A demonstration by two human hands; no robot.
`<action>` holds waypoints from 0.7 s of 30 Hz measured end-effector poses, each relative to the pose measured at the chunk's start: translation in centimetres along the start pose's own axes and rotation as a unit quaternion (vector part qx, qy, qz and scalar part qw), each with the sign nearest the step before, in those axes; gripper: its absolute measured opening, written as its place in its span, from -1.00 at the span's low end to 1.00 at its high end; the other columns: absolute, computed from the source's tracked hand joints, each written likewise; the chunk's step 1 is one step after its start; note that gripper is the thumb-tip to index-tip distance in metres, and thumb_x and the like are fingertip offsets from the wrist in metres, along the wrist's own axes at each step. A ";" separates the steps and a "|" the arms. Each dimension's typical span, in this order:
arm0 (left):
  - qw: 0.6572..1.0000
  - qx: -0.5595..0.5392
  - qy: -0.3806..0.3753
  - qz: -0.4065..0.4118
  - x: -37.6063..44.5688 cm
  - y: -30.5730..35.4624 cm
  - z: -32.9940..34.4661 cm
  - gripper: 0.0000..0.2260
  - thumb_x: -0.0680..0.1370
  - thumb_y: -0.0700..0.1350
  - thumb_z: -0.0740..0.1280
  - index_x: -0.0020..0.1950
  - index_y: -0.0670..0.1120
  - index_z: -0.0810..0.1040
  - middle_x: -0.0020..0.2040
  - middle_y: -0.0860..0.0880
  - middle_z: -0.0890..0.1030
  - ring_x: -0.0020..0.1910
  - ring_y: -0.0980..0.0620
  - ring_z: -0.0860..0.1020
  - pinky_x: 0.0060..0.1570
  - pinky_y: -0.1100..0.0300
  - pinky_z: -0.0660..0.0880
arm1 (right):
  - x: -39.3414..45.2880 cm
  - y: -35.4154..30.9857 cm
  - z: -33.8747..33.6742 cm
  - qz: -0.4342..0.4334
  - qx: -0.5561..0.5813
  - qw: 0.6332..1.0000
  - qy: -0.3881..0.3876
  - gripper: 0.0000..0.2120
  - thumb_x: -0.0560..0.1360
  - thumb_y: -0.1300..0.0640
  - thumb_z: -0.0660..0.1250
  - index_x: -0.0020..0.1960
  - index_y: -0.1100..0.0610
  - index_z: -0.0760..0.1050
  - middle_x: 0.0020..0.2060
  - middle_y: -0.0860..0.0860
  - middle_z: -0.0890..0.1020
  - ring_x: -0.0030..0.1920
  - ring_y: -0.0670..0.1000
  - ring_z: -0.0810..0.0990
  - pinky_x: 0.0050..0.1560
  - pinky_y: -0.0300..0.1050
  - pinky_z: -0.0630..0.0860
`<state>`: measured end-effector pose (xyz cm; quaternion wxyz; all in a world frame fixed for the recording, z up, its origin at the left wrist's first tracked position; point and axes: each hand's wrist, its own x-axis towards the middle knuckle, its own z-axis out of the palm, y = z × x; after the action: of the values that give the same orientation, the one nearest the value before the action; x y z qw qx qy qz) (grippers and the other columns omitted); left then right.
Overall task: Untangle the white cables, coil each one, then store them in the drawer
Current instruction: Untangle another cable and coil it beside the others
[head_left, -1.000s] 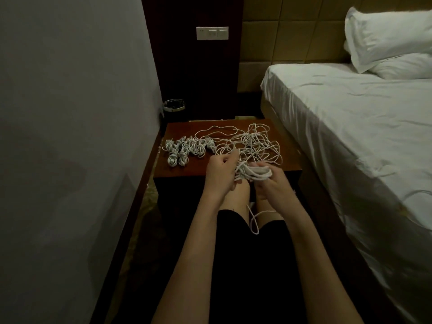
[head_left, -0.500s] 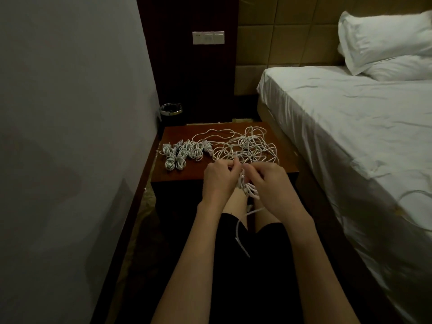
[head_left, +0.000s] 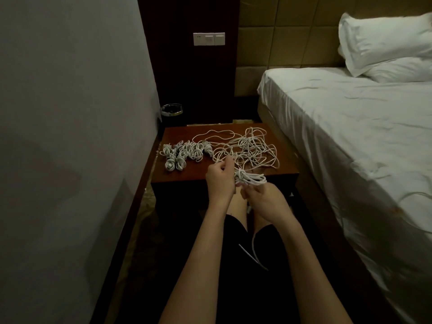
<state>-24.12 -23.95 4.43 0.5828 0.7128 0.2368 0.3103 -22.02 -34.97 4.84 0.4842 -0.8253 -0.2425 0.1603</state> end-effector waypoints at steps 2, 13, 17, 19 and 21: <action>0.998 0.054 0.018 0.038 0.2 0.0 -0.1 -0.50 0.66 -0.07 0.18 -0.50 -0.08 0.24 -0.57 0.02 0.24 -0.61 0.10 0.25 -0.55 0.29 0.13 | -0.1 -0.8 0.6 0.022 -0.017 0.999 -0.046 -0.65 0.65 0.14 0.11 -0.30 0.08 0.41 -0.44 -0.04 0.43 -0.48 -0.16 0.37 -0.49 -0.38 0.31; 0.978 0.186 0.020 0.094 1.0 0.3 -0.9 -0.50 0.66 -0.04 0.15 -0.50 -0.08 0.32 -0.58 0.01 0.31 -0.62 0.10 0.24 -0.57 0.28 0.17 | -0.8 -3.1 -1.7 -0.049 -0.075 0.989 -0.120 -0.65 0.64 0.07 0.14 -0.24 0.12 0.54 -0.44 -0.01 0.43 -0.38 -0.02 0.39 -0.28 -0.16 0.35; 0.975 0.197 -0.048 0.094 0.0 0.5 -0.5 -0.55 0.66 -0.03 0.16 -0.42 -0.13 0.44 -0.51 -0.02 0.44 -0.56 0.10 0.35 -0.51 0.24 0.25 | -1.3 -3.3 -2.8 -0.135 -0.075 0.988 -0.014 -0.61 0.62 -0.01 0.17 -0.31 0.10 0.53 -0.49 0.00 0.47 -0.48 -0.04 0.37 -0.39 -0.26 0.33; 0.970 0.190 -0.107 0.107 -0.7 0.6 -0.2 -0.58 0.65 -0.03 0.18 -0.40 -0.10 0.44 -0.50 0.01 0.43 -0.54 0.12 0.36 -0.47 0.24 0.25 | -1.2 -2.9 -2.9 -0.149 -0.074 0.985 0.037 -0.61 0.60 -0.03 0.20 -0.32 0.12 0.54 -0.49 0.02 0.53 -0.50 -0.01 0.44 -0.42 -0.27 0.39; 0.973 0.146 -0.141 0.108 -1.1 0.6 -0.1 -0.55 0.65 -0.03 0.20 -0.46 -0.07 0.38 -0.55 0.03 0.36 -0.56 0.10 0.32 -0.48 0.17 0.30 | -0.9 -2.0 -3.2 -0.122 -0.036 0.989 0.080 -0.65 0.59 0.00 0.25 -0.32 0.11 0.55 -0.49 0.00 0.52 -0.53 -0.11 0.41 -0.45 -0.28 0.37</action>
<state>-24.96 -24.74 4.85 0.4632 0.8481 0.1161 0.2296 -21.71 -36.94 8.15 0.4880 -0.8166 -0.3073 0.0251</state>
